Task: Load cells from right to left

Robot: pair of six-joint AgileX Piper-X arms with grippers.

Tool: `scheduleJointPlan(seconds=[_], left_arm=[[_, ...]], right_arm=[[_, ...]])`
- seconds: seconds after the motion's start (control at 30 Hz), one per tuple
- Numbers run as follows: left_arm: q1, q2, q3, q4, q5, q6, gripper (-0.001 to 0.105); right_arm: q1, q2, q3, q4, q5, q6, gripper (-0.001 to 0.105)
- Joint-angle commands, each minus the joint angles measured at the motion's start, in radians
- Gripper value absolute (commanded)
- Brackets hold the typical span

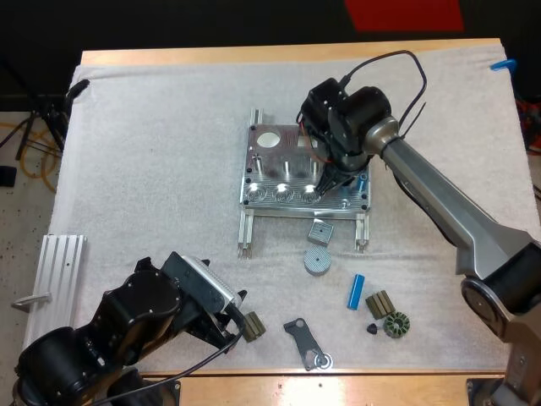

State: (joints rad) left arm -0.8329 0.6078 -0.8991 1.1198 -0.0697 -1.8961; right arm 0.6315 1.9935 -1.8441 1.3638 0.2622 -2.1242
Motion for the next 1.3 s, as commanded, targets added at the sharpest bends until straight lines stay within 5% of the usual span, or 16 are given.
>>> scheduleJointPlan(seconds=[0.0,0.97,1.27], left_arm=[[-0.002,-0.001,-0.006,0.003,-0.021,-0.014,0.065],[-0.002,-0.001,-0.006,-0.007,-0.021,0.023,0.065],[-0.002,-0.001,-0.006,-0.027,-0.021,0.064,0.065]], right_arm=[[-0.003,0.005,0.020,-0.002,0.013,-0.011,0.046],[-0.010,-0.089,0.021,-0.073,0.003,0.062,0.046],[-0.010,-0.263,0.021,0.035,-0.111,0.147,0.046]])
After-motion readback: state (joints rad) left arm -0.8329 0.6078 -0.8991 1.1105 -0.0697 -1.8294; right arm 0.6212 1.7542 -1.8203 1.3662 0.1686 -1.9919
